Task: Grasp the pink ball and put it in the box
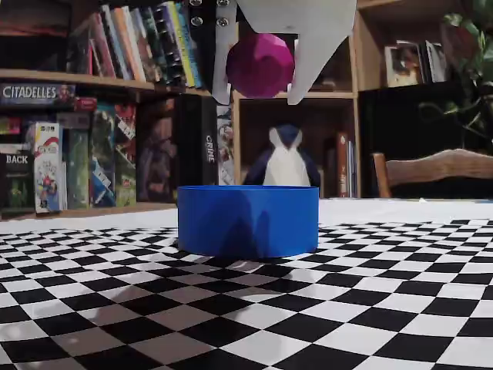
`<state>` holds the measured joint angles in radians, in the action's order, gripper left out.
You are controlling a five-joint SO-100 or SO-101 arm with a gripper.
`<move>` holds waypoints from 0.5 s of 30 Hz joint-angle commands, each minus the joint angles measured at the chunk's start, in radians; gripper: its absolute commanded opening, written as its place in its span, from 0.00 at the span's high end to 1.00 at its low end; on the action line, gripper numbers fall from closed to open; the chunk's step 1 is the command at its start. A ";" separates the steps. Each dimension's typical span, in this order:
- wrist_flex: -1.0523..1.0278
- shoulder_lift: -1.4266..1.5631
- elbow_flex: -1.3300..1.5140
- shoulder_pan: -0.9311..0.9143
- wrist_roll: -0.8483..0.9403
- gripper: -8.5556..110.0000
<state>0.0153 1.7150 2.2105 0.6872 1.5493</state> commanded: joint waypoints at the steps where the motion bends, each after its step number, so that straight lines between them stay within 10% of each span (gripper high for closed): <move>1: 0.017 -0.025 -0.081 0.006 -0.006 0.93; 15: 0.017 -0.210 -0.255 0.006 -0.006 0.93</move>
<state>0.0153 1.4987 2.0110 0.6872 1.5493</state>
